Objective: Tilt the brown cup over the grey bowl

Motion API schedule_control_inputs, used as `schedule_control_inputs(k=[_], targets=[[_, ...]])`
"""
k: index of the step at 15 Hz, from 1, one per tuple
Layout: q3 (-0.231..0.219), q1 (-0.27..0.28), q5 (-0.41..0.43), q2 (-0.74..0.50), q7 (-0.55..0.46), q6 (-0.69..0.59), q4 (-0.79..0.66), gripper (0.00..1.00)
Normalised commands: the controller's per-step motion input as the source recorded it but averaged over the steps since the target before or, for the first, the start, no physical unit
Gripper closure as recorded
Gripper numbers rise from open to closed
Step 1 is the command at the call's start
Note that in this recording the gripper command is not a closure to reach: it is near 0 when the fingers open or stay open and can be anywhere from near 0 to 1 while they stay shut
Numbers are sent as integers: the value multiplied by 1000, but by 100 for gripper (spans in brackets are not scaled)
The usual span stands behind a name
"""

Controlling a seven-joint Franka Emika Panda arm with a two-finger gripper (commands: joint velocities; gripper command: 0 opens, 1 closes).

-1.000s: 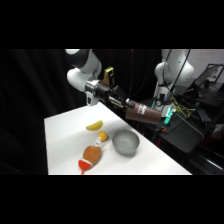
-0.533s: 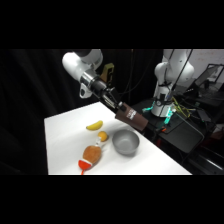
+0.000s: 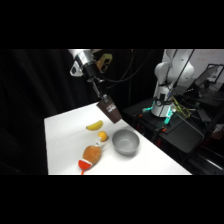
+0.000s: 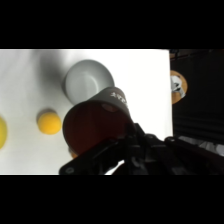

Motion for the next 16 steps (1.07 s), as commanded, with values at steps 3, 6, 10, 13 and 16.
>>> schedule_control_inputs(k=[3,6,10,13,16], targets=[[-40,-31,-248,-196,161,736,-293,16],[-16,2,-262,-275,319,769,-411,15],[-22,38,-393,-351,548,694,-489,15],[-37,51,-480,-358,605,429,-510,15],[-30,39,-379,-311,484,209,-430,15]])
